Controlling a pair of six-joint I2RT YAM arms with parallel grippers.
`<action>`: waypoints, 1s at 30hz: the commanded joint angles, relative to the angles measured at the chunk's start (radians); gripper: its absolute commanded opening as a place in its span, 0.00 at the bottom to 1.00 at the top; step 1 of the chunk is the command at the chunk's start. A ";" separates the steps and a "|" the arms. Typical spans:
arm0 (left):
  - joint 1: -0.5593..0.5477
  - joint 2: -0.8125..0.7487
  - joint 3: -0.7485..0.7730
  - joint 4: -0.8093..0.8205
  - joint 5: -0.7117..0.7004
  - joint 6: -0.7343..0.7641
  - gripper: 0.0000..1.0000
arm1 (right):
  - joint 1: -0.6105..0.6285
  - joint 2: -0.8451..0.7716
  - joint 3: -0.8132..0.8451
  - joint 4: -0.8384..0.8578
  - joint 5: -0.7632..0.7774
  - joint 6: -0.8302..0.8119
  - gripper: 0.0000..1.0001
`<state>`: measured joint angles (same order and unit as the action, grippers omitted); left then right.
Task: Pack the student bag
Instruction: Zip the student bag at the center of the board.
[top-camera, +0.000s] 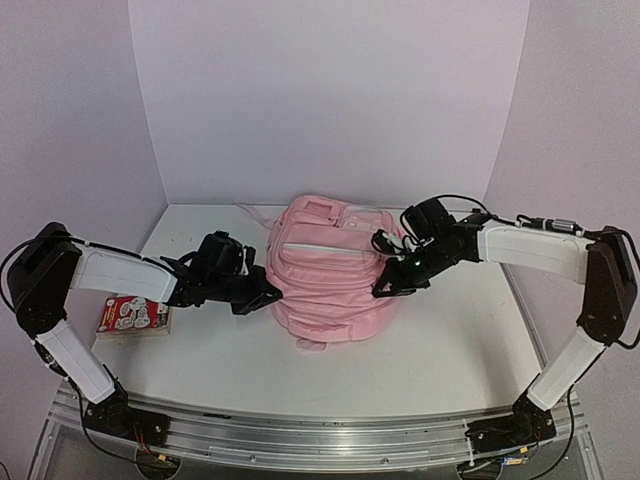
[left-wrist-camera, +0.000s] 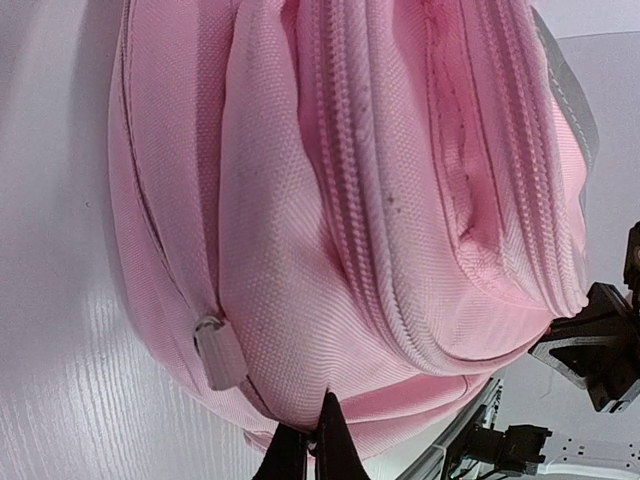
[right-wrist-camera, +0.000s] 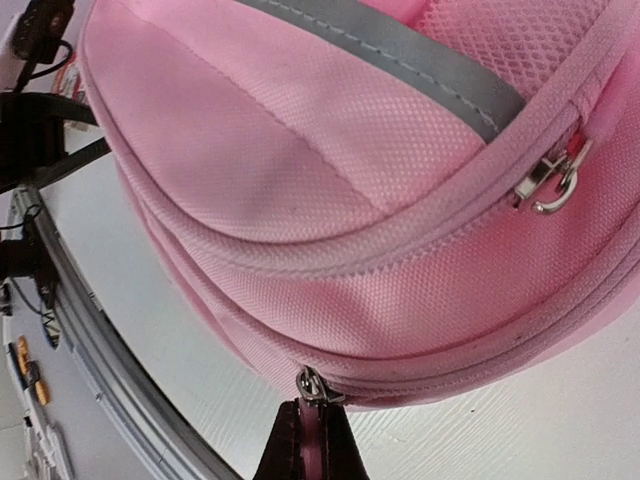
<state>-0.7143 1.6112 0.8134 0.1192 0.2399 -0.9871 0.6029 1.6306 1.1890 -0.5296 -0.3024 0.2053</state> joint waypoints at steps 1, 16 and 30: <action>0.085 0.005 -0.021 -0.279 -0.286 0.030 0.00 | -0.132 -0.032 -0.029 -0.321 -0.210 -0.071 0.00; 0.130 0.018 0.005 -0.353 -0.318 0.082 0.00 | -0.233 0.061 0.143 -0.643 0.278 -0.340 0.00; 0.134 0.021 -0.002 -0.372 -0.336 0.079 0.00 | -0.390 0.091 0.148 -0.472 -0.359 -0.209 0.00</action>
<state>-0.7101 1.6253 0.8749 0.0597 0.2471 -0.9326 0.4165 1.7358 1.3708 -0.8432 -0.4924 -0.0966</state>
